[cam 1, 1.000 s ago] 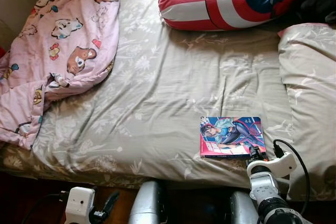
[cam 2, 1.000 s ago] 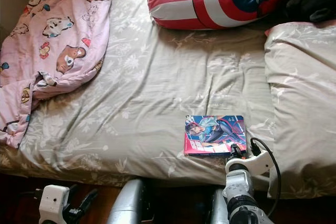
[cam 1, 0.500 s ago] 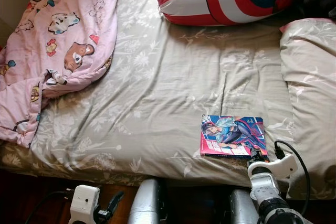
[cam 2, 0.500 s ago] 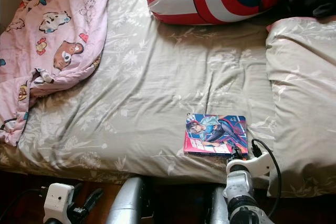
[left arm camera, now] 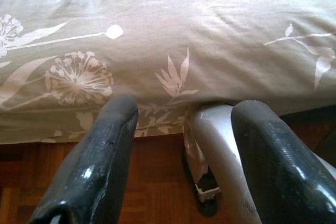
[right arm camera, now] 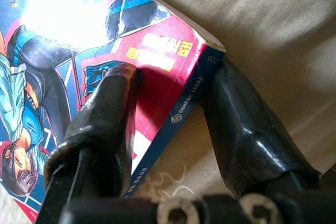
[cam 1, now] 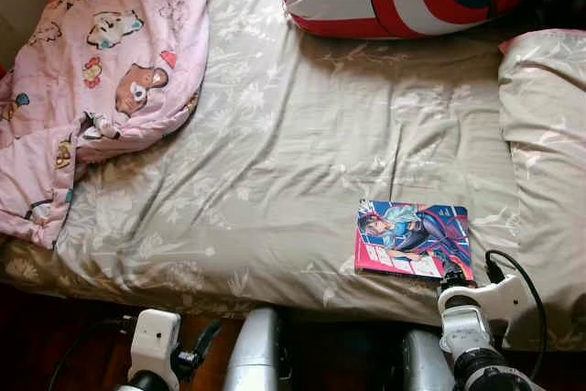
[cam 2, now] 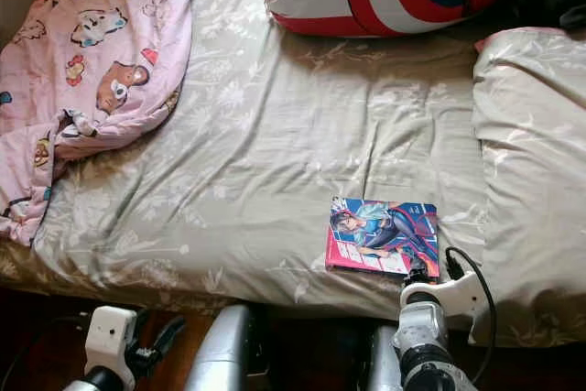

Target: Clean up the room

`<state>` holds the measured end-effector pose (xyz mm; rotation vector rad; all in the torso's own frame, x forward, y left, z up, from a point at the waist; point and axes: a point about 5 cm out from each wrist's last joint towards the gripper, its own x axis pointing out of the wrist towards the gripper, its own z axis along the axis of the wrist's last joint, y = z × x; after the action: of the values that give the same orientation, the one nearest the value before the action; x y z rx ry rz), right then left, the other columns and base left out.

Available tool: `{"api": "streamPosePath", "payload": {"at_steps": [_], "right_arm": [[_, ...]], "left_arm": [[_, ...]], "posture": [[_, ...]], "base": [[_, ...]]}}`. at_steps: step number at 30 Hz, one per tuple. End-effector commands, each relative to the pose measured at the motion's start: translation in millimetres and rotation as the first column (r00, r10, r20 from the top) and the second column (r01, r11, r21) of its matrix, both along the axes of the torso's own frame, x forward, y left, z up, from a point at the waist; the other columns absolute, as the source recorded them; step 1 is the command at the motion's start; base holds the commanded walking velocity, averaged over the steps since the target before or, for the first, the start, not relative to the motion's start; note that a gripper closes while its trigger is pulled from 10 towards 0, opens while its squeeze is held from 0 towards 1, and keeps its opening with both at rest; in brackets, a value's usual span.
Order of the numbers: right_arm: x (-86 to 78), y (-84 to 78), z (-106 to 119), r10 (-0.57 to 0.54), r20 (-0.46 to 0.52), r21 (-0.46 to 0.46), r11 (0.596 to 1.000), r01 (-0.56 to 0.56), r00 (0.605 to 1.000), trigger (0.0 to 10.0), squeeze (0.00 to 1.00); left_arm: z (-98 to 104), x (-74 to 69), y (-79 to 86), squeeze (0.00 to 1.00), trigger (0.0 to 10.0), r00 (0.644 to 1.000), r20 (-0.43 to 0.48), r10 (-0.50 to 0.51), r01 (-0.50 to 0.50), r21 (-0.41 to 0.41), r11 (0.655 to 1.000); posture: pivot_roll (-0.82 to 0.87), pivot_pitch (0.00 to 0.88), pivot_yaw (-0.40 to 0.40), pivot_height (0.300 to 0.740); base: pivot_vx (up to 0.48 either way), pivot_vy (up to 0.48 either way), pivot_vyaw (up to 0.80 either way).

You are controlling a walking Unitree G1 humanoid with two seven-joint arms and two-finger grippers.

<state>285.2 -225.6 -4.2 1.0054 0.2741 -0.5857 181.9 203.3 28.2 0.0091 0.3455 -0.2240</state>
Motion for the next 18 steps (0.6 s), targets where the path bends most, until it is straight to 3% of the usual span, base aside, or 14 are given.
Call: {"api": "streamPosePath", "payload": {"at_steps": [1, 6, 7, 10, 11, 12, 13, 18], "right_arm": [[-17.9, -1.9, -16, -0.052, -0.082, 0.027, 0.998, 0.055, 0.995, 10.0, 0.0], [-20.7, -5.7, -17, -0.07, -0.086, 0.027, 0.997, 0.073, 0.994, 10.0, 0.0], [-21.6, -6.7, -18, -0.074, -0.084, 0.027, 0.997, 0.077, 0.994, 10.0, 1.0], [-22.6, -7.3, -18, -0.08, -0.086, 0.028, 0.996, 0.082, 0.993, 10.0, 1.0], [-23.1, -7.0, -19, -0.073, -0.097, 0.026, 0.997, 0.076, 0.993, 10.0, 0.91], [-23.3, -6.9, -19, -0.072, -0.099, 0.025, 0.997, 0.075, 0.992, 10.0, 0.91], [-23.2, -6.8, -19, -0.072, -0.098, 0.025, 0.997, 0.075, 0.993, 10.0, 0.0], [-22.4, -5.9, -19, -0.069, -0.1, 0.026, 0.997, 0.072, 0.993, 10.0, 0.0]], "left_arm": [[-11, -7.8, 1.5, 0.0, 10.0, 0.999, -0.053, 0.012, -0.011, 0.012, 1.0], [-13, -0.9, -1.9, 0.0, 10.0, 0.999, -0.044, 0.014, -0.014, 0.005, 1.0], [-14, 1.2, -3.0, 0.0, 10.0, 0.999, -0.042, 0.015, -0.015, 0.003, 1.0], [-16, 3.7, -4.4, 0.0, 10.0, 0.999, -0.042, 0.017, -0.017, 0.001, 1.0], [-17, 4.8, -5.2, 0.0, 10.0, 0.999, -0.041, 0.018, -0.018, 0.0, 1.0], [-17, 5.0, -5.5, 0.0, 10.0, 0.999, -0.041, 0.018, -0.018, -0.001, 1.0], [-18, 5.8, -6.1, 0.0, 10.0, 0.999, -0.04, 0.018, -0.018, -0.002, 1.0], [-21, 9.2, -7.4, 0.0, 10.0, 0.999, -0.039, 0.019, -0.019, -0.004, 1.0]], "posture": [[0.21, 0.308, 0.146, 0.637], [0.19, 0.292, 0.135, 0.637], [0.19, 0.286, 0.132, 0.637], [0.19, 0.28, 0.127, 0.637], [0.19, 0.276, 0.125, 0.637], [0.19, 0.276, 0.125, 0.637], [0.18, 0.273, 0.123, 0.637], [0.17, 0.254, 0.116, 0.637]], "base": [[0.0, 0.0, 0.0], [0.0, 0.0, 0.0], [0.0, 0.0, 0.0], [0.0, 0.0, 0.0], [0.0, 0.0, 0.0], [0.0, 0.0, 0.0], [0.0, 0.0, 0.0], [0.0, 0.0, 0.0]]}}
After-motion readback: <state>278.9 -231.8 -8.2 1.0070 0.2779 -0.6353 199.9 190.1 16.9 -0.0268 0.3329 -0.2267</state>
